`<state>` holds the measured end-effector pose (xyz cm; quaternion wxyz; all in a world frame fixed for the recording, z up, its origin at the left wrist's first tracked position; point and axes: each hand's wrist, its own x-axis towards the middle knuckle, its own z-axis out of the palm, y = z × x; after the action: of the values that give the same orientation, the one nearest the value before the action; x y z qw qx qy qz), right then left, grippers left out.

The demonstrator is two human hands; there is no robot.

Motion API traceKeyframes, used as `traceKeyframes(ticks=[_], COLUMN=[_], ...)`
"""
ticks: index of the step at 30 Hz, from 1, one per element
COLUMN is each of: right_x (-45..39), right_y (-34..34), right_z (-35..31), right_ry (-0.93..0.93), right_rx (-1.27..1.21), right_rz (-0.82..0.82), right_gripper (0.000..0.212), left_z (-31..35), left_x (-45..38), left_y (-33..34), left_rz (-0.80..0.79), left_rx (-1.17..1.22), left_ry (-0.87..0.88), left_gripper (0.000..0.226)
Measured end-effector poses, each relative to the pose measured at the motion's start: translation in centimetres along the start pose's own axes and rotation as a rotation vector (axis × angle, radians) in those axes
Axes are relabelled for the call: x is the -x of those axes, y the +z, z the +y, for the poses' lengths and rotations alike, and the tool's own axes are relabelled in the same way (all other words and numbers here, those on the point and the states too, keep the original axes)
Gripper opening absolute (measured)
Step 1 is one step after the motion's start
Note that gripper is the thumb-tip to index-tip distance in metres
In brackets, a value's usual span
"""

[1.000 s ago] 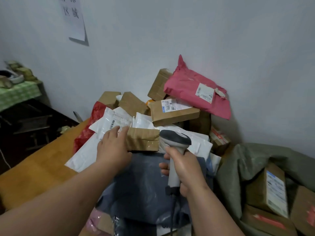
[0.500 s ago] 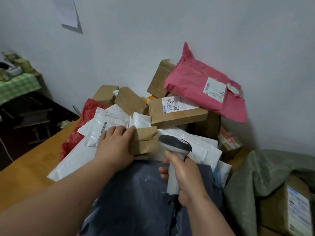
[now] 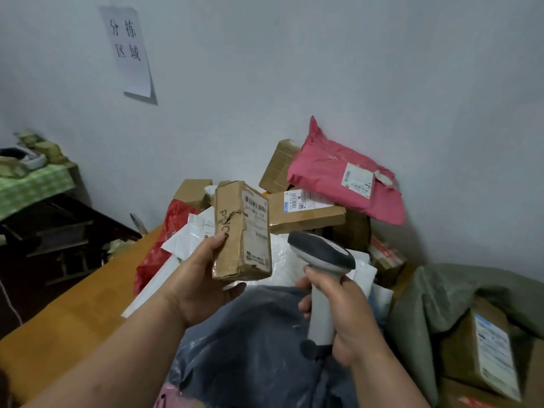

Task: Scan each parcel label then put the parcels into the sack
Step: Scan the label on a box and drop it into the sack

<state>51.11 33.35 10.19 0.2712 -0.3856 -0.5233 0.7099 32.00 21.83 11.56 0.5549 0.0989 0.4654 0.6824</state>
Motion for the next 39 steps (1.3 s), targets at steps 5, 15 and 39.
traceKeyframes(ticks=[5,15,39], right_x=[4.8,11.2,15.5], right_y=[1.5,3.7,-3.3], right_z=[-0.5,-0.6,-2.3], right_ry=[-0.094,-0.185,-0.147], right_rx=[0.044,-0.001,-0.005], right_rz=[-0.071,-0.075,-0.227], right_gripper=[0.018,0.017,0.016], left_z=[-0.8,-2.2,-6.0], left_x=[3.6,8.0,10.7], left_y=[-0.1,-1.1,4.0], left_rz=[-0.064,-0.119,-0.101], left_rx=[0.143,0.204,0.213], left_ry=[-0.035,-0.010,0.130], left_gripper=[0.058,0.066,0.063])
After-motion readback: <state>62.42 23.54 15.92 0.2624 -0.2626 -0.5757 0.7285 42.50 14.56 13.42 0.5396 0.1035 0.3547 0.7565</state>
